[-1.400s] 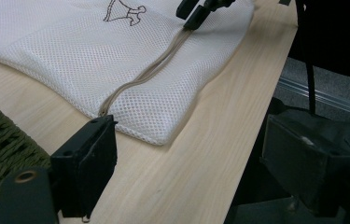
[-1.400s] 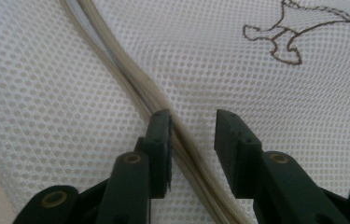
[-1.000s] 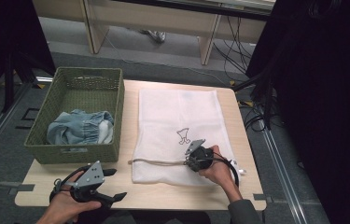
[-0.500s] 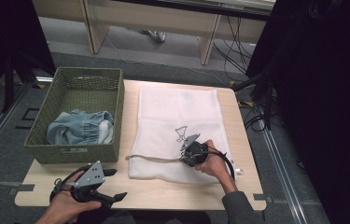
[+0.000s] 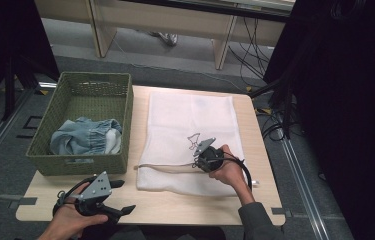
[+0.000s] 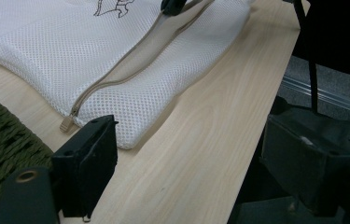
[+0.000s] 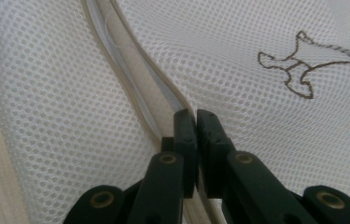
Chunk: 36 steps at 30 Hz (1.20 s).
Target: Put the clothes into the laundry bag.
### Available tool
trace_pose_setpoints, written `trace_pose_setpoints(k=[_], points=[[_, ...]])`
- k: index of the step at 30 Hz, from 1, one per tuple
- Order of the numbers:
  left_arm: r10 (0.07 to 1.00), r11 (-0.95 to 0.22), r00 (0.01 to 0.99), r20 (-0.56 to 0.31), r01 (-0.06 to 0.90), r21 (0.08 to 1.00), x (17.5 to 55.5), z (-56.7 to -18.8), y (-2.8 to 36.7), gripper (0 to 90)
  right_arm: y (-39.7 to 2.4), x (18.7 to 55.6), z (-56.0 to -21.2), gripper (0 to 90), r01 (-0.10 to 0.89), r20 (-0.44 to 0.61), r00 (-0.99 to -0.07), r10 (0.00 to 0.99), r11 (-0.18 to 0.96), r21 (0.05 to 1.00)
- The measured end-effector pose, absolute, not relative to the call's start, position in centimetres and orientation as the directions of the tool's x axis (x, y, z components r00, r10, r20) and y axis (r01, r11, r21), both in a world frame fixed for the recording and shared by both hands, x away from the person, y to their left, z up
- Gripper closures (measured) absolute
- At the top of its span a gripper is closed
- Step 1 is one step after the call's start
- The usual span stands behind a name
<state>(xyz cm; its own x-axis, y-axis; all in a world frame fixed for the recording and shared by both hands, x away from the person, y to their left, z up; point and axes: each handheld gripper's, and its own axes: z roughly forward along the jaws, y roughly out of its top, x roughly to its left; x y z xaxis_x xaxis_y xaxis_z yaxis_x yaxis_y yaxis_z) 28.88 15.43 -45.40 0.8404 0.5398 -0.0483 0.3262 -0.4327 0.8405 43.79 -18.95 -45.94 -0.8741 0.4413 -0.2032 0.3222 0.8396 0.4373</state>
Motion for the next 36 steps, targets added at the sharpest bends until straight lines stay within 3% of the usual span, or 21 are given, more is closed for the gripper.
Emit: trace_pose_setpoints(k=[11, 12, 17, 21, 25, 27, 29, 33, 35, 36], points=[[0.544, -0.437, 0.839, 0.009, 0.274, 0.857, 30.1, -43.9, 16.1, 18.7, -19.1, 44.4, -42.1, 87.9, 0.294, -0.236, -0.848, 0.476, 0.791, 0.537], [0.594, -0.394, 0.804, -0.012, 0.304, 0.867, 30.5, -43.0, 16.9, 18.7, -19.0, 44.4, -41.2, 87.9, 0.309, -0.232, -0.836, 0.498, 0.775, 0.551], [0.666, -0.345, 0.745, -0.026, 0.338, 0.876, 32.2, -40.4, 19.1, 18.1, -18.9, 44.6, -40.3, 87.9, 0.301, -0.245, -0.828, 0.503, 0.769, 0.564], [0.709, -0.396, 0.701, 0.077, 0.306, 0.866, 34.9, -37.5, 21.4, 19.0, -18.9, 44.6, -40.0, 87.9, 0.275, -0.256, -0.834, 0.489, 0.771, 0.575], [0.739, -0.444, 0.664, 0.114, 0.353, 0.823, 38.9, -36.1, 24.3, 18.7, -18.9, 44.3, -39.8, 87.9, 0.321, -0.223, -0.821, 0.525, 0.748, 0.58], [0.744, -0.468, 0.657, 0.122, 0.381, 0.797, 40.4, -36.2, 25.3, 18.6, -18.8, 44.5, -39.9, 87.9, 0.285, -0.246, -0.835, 0.493, 0.768, 0.573], [0.731, -0.54, 0.658, 0.182, 0.394, 0.744, 42.7, -36.6, 26.2, 18.5, -18.7, 44.4, -40.0, 87.9, 0.304, -0.233, -0.83, 0.506, 0.762, 0.572], [0.72, -0.563, 0.683, 0.127, 0.467, 0.681, 45.1, -38.0, 26.2, 17.2, -18.8, 44.4, -40.1, 87.9, 0.301, -0.235, -0.831, 0.503, 0.763, 0.572], [0.696, -0.594, 0.706, 0.136, 0.458, 0.661, 46.2, -38.8, 25.9, 17.1, -18.8, 44.6, -40.2, 87.9, 0.285, -0.241, -0.839, 0.488, 0.771, 0.57], [0.659, -0.651, 0.738, 0.149, 0.459, 0.605, 46.7, -39.0, 25.9, 17.4, -18.8, 44.6, -40.2, 87.9, 0.278, -0.254, -0.836, 0.486, 0.775, 0.568]])
